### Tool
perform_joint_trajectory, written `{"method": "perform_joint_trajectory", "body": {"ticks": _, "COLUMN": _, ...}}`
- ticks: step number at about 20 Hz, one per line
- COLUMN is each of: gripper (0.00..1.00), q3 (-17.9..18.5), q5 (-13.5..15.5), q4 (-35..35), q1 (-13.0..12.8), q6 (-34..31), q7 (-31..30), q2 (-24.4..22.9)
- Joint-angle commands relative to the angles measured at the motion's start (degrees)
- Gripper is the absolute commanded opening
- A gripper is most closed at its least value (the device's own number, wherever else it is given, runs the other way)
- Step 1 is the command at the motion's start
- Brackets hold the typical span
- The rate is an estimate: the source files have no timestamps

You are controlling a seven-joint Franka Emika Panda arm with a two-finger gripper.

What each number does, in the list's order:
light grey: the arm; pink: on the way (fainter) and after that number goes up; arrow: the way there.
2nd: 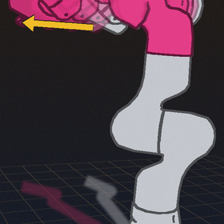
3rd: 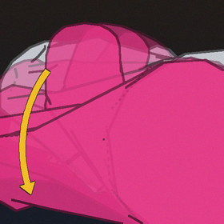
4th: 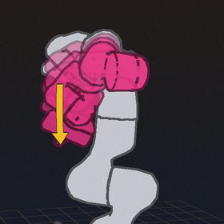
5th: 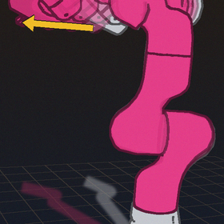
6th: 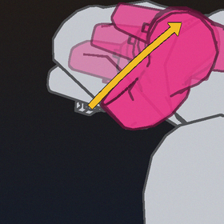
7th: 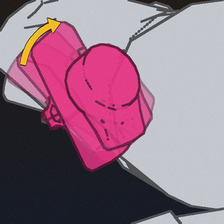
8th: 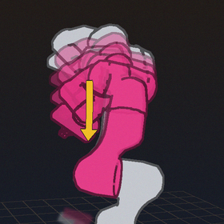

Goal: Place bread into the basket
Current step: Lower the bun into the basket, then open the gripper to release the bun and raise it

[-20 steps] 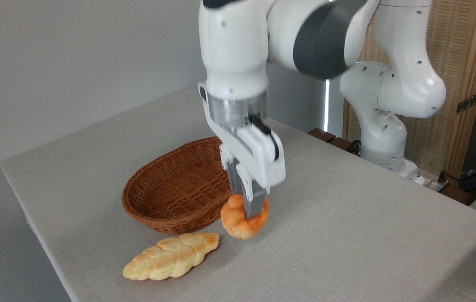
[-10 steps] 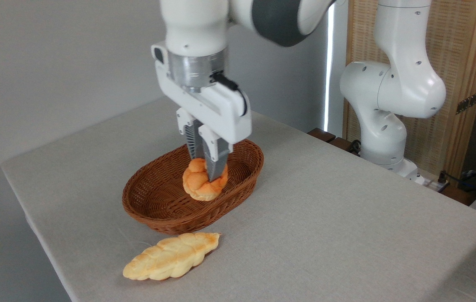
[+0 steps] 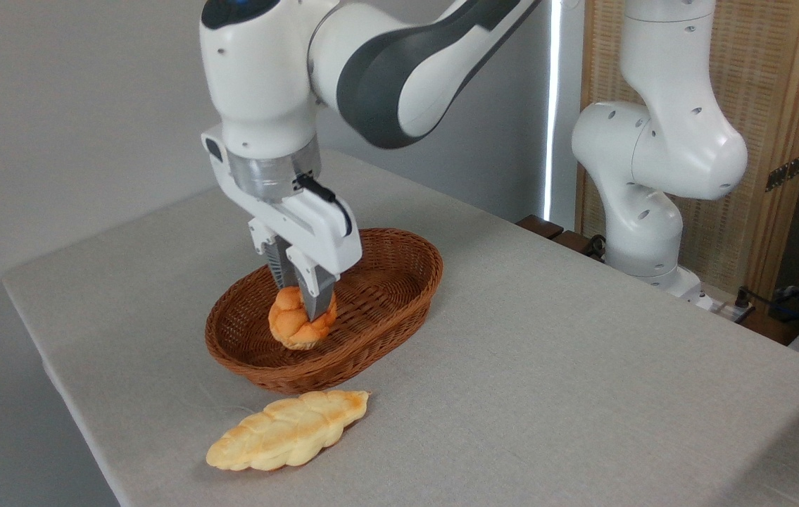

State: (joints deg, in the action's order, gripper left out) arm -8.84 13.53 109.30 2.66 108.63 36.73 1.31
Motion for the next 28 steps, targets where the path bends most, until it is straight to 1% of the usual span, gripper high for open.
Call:
{"method": "perform_joint_trajectory", "body": {"ticks": 1, "gripper": 1.0, "q3": 0.31, "q5": 0.89, "q4": 0.13, "q1": -0.99, "q6": 1.85, "q7": -1.4, "q2": 0.8}}
{"method": "perform_joint_trajectory", "body": {"ticks": 3, "gripper": 1.0, "q3": -0.3, "q5": 0.8, "q4": 0.13, "q1": -0.9, "q6": 1.85, "q7": -1.4, "q2": 0.97}}
{"method": "perform_joint_trajectory", "body": {"ticks": 19, "gripper": 1.0, "q3": -0.74, "q5": 0.89, "q4": 0.13, "q1": -0.9, "q6": 0.97, "q7": -1.58, "q2": 0.62}}
{"method": "perform_joint_trajectory", "body": {"ticks": 21, "gripper": 1.0, "q3": -0.92, "q5": 0.19, "q4": -0.31, "q1": -0.9, "q6": 0.97, "q7": -1.31, "q2": -0.77}}
{"method": "perform_joint_trajectory", "body": {"ticks": 23, "gripper": 1.0, "q3": -0.92, "q5": 0.18, "q4": -0.66, "q1": -0.73, "q6": 1.14, "q7": -1.14, "q2": -2.36}}
{"method": "perform_joint_trajectory", "body": {"ticks": 26, "gripper": 1.0, "q3": -0.57, "q5": 0.8, "q4": -2.24, "q1": -0.37, "q6": 1.14, "q7": -1.49, "q2": -2.45}}
{"method": "perform_joint_trajectory", "body": {"ticks": 28, "gripper": 1.0, "q3": -0.04, "q5": 0.18, "q4": -3.29, "q1": -0.2, "q6": 1.06, "q7": -0.96, "q2": -2.98}}
